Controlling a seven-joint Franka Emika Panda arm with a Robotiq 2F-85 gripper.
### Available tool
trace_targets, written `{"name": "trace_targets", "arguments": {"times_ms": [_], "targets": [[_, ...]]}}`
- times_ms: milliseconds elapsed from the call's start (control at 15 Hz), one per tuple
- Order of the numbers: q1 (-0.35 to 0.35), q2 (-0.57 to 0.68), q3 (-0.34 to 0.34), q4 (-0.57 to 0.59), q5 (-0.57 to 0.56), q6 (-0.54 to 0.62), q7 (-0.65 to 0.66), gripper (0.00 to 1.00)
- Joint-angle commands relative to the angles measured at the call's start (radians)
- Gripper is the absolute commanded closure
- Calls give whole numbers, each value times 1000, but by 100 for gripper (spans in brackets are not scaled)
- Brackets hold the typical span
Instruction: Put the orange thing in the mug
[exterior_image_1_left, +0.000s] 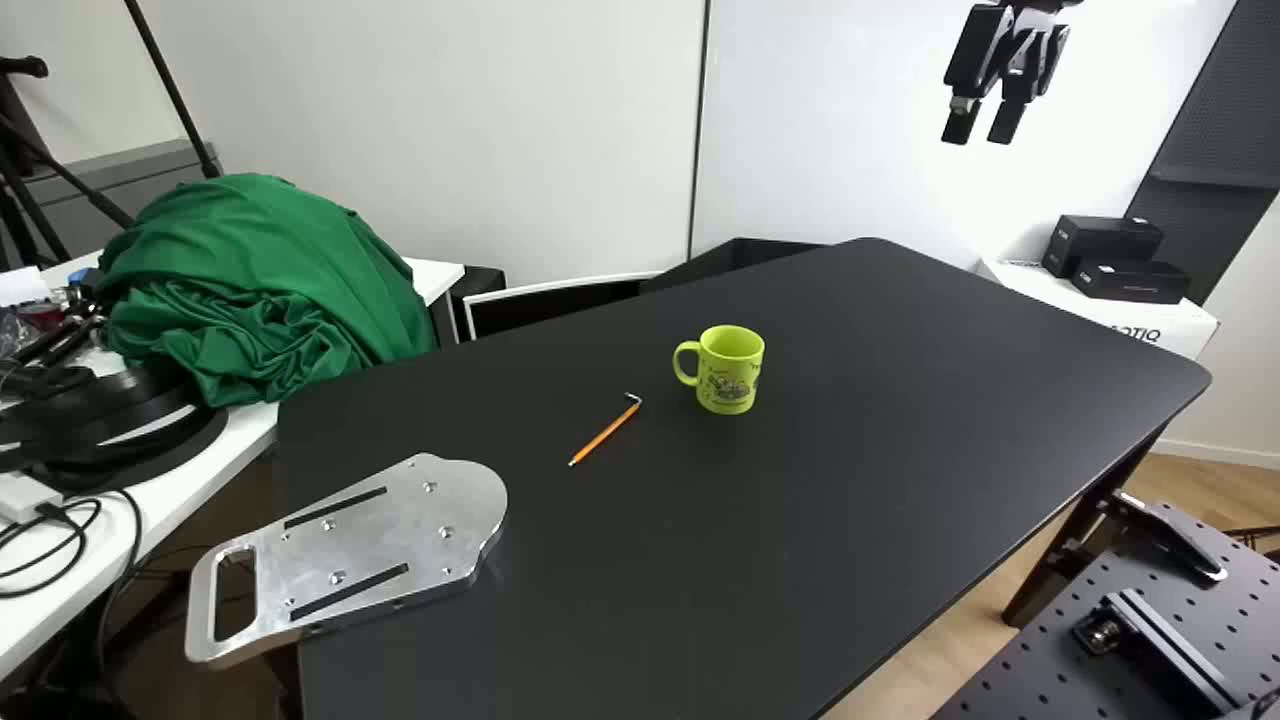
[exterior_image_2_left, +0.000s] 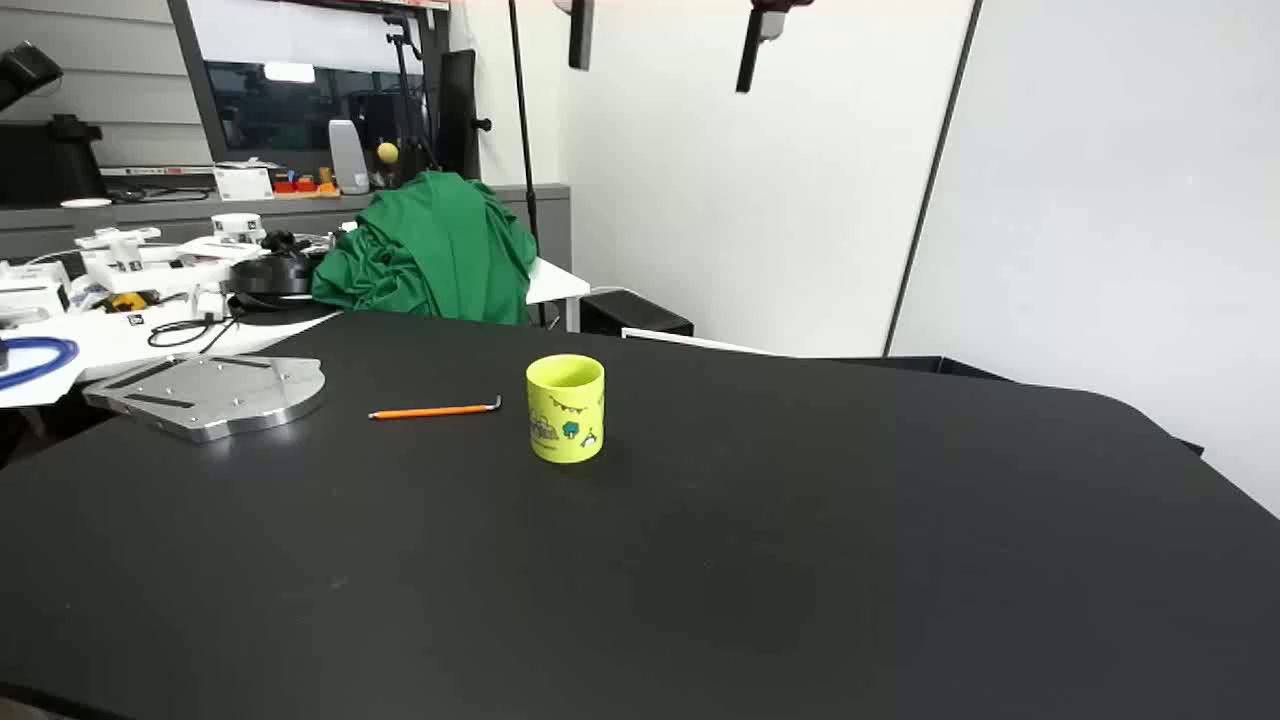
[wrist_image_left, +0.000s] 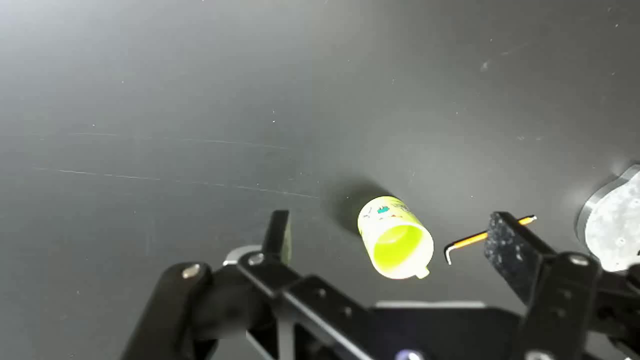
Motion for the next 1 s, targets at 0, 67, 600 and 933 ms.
{"name": "trace_targets", "arguments": {"times_ms": [0,67,600,933], "targets": [[-21,3,19,2,7,-2,-6,0],[-21,3,19,2,7,-2,-6,0],[-21,3,19,2,7,-2,-6,0],[-17,33,33,23,16,16,35,0]]}}
